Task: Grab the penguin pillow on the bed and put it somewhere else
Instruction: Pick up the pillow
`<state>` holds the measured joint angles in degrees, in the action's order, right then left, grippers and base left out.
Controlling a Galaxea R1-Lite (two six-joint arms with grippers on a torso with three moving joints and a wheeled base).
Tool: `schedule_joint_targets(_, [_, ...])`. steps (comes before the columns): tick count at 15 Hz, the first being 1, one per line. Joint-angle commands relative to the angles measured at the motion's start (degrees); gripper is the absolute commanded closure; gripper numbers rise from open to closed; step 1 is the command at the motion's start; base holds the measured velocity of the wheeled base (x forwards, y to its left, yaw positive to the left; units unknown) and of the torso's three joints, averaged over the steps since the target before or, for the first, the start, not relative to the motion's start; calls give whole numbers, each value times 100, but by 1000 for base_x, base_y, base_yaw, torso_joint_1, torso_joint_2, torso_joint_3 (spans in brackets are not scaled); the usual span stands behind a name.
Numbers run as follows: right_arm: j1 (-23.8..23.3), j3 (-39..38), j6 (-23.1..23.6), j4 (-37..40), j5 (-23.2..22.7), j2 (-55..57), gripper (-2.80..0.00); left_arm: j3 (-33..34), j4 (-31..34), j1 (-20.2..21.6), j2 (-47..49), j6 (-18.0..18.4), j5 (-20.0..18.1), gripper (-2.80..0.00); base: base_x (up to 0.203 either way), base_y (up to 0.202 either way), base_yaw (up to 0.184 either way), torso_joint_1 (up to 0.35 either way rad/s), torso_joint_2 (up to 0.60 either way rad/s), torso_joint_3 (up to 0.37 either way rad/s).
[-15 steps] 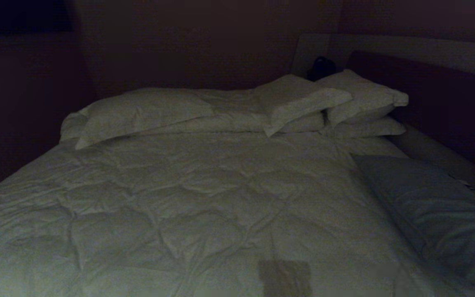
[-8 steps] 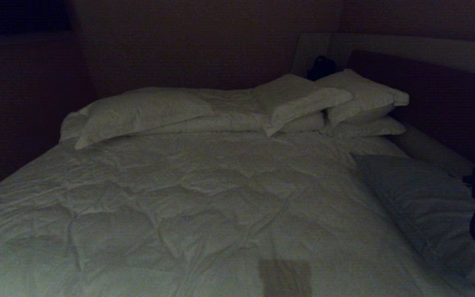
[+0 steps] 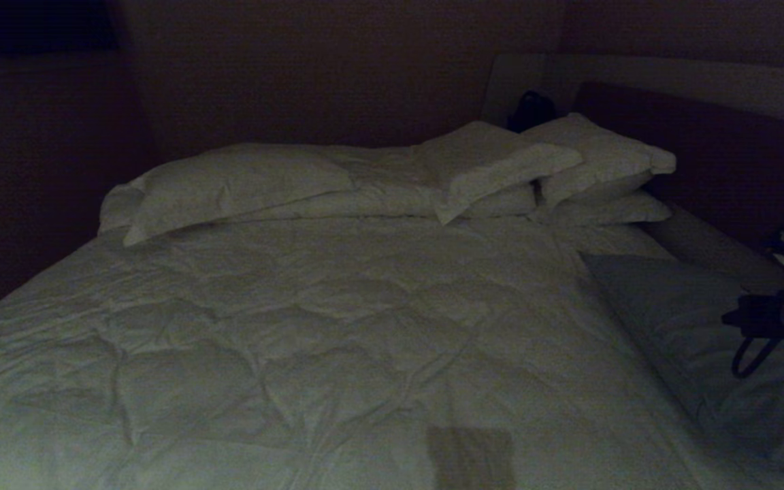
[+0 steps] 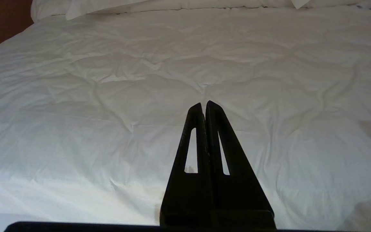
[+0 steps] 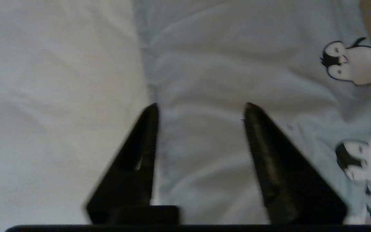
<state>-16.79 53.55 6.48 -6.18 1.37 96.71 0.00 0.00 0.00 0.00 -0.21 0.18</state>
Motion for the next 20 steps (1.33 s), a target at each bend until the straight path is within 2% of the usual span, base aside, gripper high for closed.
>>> schedule_joint_targets(1, [-29, 21, 294, -914, 12, 485, -280, 0, 0, 0, 0, -5, 0, 0, 0, 0, 0, 0, 0, 0])
schedule_joint_targets(4, [0, 190, 848, -991, 39, 621, -280, 0, 0, 0, 0, -5, 0, 0, 0, 0, 0, 0, 0, 0])
schedule_joint_targets(6, [-8, 206, 1389, -1003, 47, 671, -280, 0, 0, 0, 0, -5, 0, 0, 0, 0, 0, 0, 0, 0])
schedule_joint_targets(10, [40, -152, 2135, -1009, 40, 743, -280, 0, 0, 0, 0, -5, 0, 0, 0, 0, 0, 0, 0, 0])
schedule_joint_targets(15, [282, -180, 2377, -1021, 69, 1343, -280, 0, 0, 0, 0, -5, 0, 0, 0, 0, 0, 0, 0, 0])
schedule_joint_targets(20, [325, -155, 2495, -1034, 356, 1657, -280, 0, 0, 0, 0, -5, 0, 0, 0, 0, 0, 0, 0, 0])
